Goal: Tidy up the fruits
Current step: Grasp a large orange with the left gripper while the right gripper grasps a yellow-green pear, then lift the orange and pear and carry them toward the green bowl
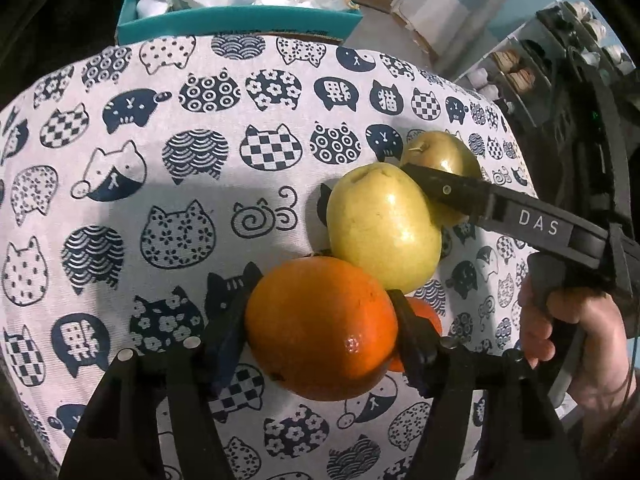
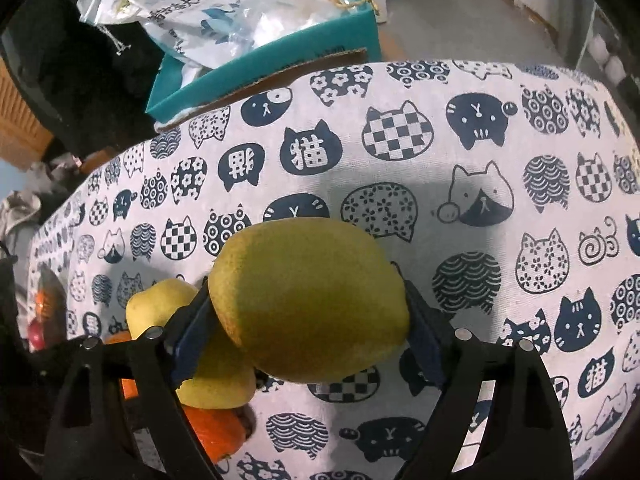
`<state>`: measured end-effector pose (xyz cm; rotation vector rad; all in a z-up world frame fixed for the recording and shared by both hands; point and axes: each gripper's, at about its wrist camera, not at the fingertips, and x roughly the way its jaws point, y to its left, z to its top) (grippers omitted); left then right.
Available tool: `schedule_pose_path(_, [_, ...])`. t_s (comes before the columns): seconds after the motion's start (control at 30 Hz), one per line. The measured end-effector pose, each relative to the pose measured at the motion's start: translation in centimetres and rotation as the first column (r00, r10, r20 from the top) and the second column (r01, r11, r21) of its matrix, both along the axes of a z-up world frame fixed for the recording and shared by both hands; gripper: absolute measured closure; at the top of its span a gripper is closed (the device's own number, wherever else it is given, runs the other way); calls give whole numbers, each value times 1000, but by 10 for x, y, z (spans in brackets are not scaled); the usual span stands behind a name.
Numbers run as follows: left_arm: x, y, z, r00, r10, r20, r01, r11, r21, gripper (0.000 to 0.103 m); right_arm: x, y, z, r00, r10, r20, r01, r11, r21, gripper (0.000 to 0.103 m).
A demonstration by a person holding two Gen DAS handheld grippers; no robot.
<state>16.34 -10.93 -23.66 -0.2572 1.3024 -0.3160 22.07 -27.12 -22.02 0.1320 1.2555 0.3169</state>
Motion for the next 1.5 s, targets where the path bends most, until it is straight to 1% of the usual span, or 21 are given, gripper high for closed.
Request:
schedule_pose_path(0.07, [-2,1,2,1000,-2,14,1,1000,22,35,-3,2,1,1000,2,11,-2,1000,-22,19])
schedule_pose_path(0.17, [-4,5,4,1000,-2,24,1,999,36,35,-7,3,3,1000,-6,29,8,998,-58,19])
schedule_pose_path(0.3, [-8,8,13,998,-3,56,-1,998,66,35,-13,1,10,998,-9,66,15,995,-95,19])
schedule_pose_path(0.57, [-18,18,40,993,10,120,-21,995,93,35,-28,2,39,988,-9,151,30,990,-138,19])
schedule_pose_path(0.73, [-25,23,58,988,20,153,-34,995,91,35,-38,1,59,982,-12,190,38,990,-135,19])
schedule_pose_path(1.1, [-47,24,99,968,2,252,-37,990,134,35,-60,12,111,957,6,291,31,992,-121,19])
schedule_pose_path(1.23, [-57,25,114,961,3,277,-38,992,124,35,-70,18,131,945,15,325,21,994,-108,19])
schedule_pose_path(1.5, [-76,32,146,940,-2,342,-42,992,121,35,-88,32,167,923,46,382,-16,997,-81,19])
